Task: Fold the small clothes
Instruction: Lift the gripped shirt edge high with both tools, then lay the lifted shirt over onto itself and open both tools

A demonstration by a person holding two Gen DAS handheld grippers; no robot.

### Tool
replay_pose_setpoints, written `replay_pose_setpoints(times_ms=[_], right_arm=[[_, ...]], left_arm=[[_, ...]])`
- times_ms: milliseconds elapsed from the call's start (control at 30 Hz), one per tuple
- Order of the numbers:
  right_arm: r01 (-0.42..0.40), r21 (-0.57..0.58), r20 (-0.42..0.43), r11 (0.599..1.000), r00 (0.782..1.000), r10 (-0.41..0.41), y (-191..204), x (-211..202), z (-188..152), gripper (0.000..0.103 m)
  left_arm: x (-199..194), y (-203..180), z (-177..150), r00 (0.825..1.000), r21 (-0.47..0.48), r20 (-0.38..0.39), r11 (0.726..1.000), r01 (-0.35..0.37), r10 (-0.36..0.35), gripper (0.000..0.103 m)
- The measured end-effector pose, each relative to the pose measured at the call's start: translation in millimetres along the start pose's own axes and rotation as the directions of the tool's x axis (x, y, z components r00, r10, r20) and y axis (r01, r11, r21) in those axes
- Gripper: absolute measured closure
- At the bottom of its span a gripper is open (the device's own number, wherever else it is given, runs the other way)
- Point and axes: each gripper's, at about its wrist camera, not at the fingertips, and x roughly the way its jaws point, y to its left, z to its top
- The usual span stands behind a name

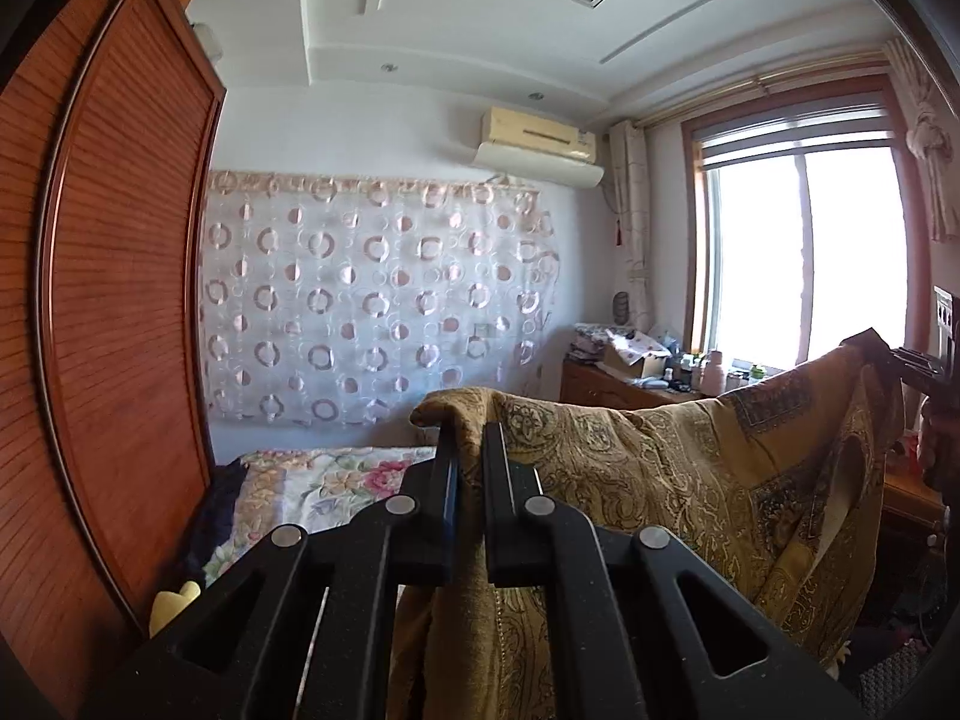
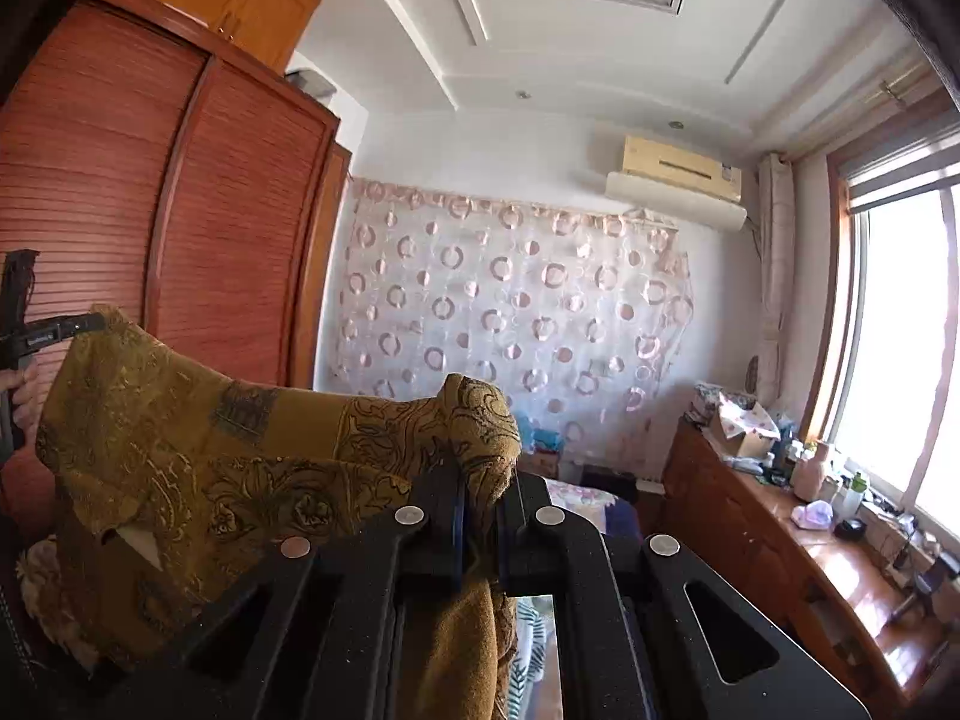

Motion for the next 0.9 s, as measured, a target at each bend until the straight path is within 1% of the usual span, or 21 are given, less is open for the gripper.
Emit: replay_pose_setpoints(times_ms=[100,133,233,267,333,367,433,467,500,567,633,667,700,733,800,833,900], right_arm=[[0.014,-0.006,-0.076,1.000,0.997,-0.015,-0.1,42.7,-2.3,0.096],[0.009,0.003,-0.111,1.000,0.994,-0.008,-1.7,60.7,-6.7,0.096],[0.008,0.002,-0.220,1.000,0.975,-0.007,-0.9,120.4,-34.8,0.096],[0.005,0.005,-0.252,1.000,0.968,-0.004,-0.2,139.3,-45.1,0.096],[-0.004,0.006,-0.316,1.000,0.949,0.005,3.4,178.2,-67.6,0.096],[-0.008,0.002,-0.345,1.000,0.939,0.008,6.3,197.1,-79.7,0.096],[-0.011,0.003,-0.402,1.000,0.916,0.011,11.8,231.5,-102.4,0.096],[-0.008,0.003,-0.425,1.000,0.905,0.008,14.0,246.7,-108.9,0.096],[-0.006,0.008,-0.447,1.000,0.895,0.009,16.0,261.1,-118.3,0.096],[0.000,0.022,-0.473,1.000,0.881,0.011,18.3,283.0,-129.6,0.096],[0.018,0.046,-0.488,0.999,0.873,0.007,20.1,297.5,-138.6,0.096],[0.022,0.061,-0.502,0.998,0.865,0.012,20.9,303.0,-141.9,0.096],[0.024,0.070,-0.514,0.997,0.858,0.015,22.1,309.2,-143.0,0.096],[0.030,0.076,-0.524,0.997,0.852,0.014,25.2,318.9,-137.2,0.090],[0.056,0.067,-0.549,0.996,0.836,-0.010,29.0,320.9,-134.3,0.082],[0.061,0.066,-0.556,0.996,0.831,-0.014,25.7,318.2,-134.1,0.082],[0.053,0.062,-0.567,0.997,0.824,-0.009,20.2,308.6,-127.2,0.081]], left_arm=[[36.4,8.6,-23.3,0.997,0.001,-0.062,0.999,-0.037,0.037,0.096],[55.4,14.7,-35.7,0.995,0.000,-0.093,0.999,-0.047,0.047,0.096],[99.7,25.7,-70.5,0.983,-0.008,-0.170,0.997,-0.072,0.070,0.096],[120.4,31.4,-87.9,0.976,-0.014,-0.206,0.997,-0.080,0.076,0.096],[146.8,34.9,-112.2,0.962,-0.020,-0.259,0.996,-0.092,0.084,0.096],[164.9,40.3,-128.4,0.952,-0.020,-0.293,0.995,-0.102,0.091,0.096],[186.0,40.5,-145.8,0.936,-0.018,-0.338,0.994,-0.110,0.098,0.096],[200.0,40.4,-156.6,0.925,-0.013,-0.364,0.993,-0.116,0.104,0.096],[206.6,37.8,-163.4,0.919,-0.004,-0.379,0.993,-0.120,0.110,0.096],[221.6,33.4,-176.6,0.904,0.026,-0.408,0.991,-0.129,0.128,0.096],[226.8,28.4,-181.5,0.891,0.056,-0.426,0.987,-0.148,0.158,0.096],[226.8,27.2,-178.2,0.887,0.063,-0.433,0.987,-0.150,0.162,0.096],[227.1,27.3,-177.4,0.884,0.062,-0.439,0.987,-0.149,0.162,0.096],[224.5,28.5,-177.4,0.882,0.056,-0.445,0.988,-0.145,0.155,0.095],[218.3,29.5,-177.3,0.880,0.019,-0.459,0.991,-0.129,0.123,0.093],[215.0,29.6,-177.5,0.877,-0.001,-0.467,0.993,-0.122,0.107,0.092],[207.5,28.1,-176.1,0.874,-0.020,-0.477,0.993,-0.120,0.096,0.084]])
